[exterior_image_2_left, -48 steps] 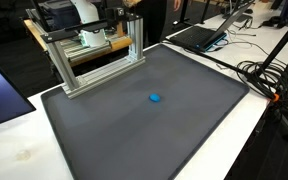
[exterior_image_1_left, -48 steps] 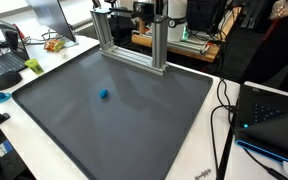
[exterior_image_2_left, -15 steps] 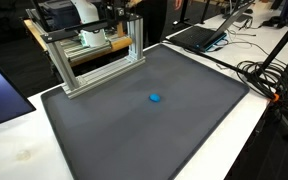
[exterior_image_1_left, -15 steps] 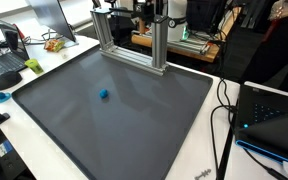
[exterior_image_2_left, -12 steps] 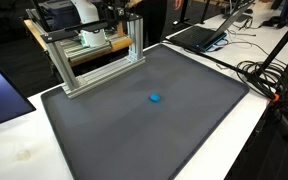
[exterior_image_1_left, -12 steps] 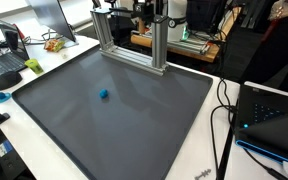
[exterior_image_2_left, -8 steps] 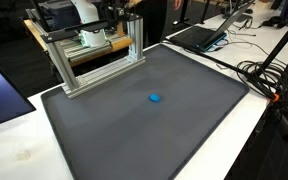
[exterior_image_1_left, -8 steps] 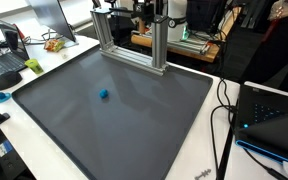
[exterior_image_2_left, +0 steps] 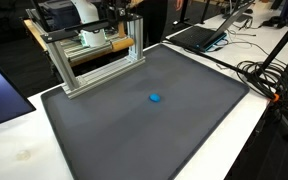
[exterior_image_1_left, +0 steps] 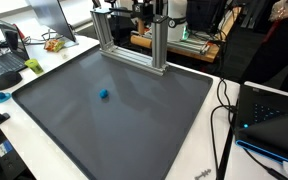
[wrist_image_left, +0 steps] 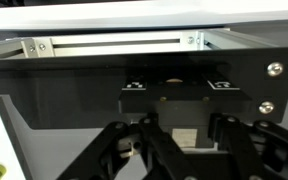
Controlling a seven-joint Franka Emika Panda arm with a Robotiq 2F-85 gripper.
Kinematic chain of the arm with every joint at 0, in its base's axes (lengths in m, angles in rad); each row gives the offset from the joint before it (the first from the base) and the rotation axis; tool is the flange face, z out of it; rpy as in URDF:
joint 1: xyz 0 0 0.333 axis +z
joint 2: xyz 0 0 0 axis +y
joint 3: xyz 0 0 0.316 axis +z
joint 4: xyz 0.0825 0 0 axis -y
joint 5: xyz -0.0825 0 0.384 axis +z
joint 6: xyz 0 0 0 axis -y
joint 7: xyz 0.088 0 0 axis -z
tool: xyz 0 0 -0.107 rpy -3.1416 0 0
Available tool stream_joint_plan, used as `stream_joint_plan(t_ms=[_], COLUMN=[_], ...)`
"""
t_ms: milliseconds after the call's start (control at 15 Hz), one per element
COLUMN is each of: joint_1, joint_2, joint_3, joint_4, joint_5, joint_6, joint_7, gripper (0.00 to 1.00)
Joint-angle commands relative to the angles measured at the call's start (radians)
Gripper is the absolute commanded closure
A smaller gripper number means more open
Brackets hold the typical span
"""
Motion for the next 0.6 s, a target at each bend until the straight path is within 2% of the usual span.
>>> stream_joint_plan(t_ms=[0,533], joint_1=[-0.003,-0.011], joint_2=[0.068,0.203], joint_3=[0.024,0.075], joint_4=[0.057,0.217], joint_5=[0.020,-0.038], joint_6=[0.031,0.040], joint_7=[0.065,0.150], gripper=[0.78,0.78])
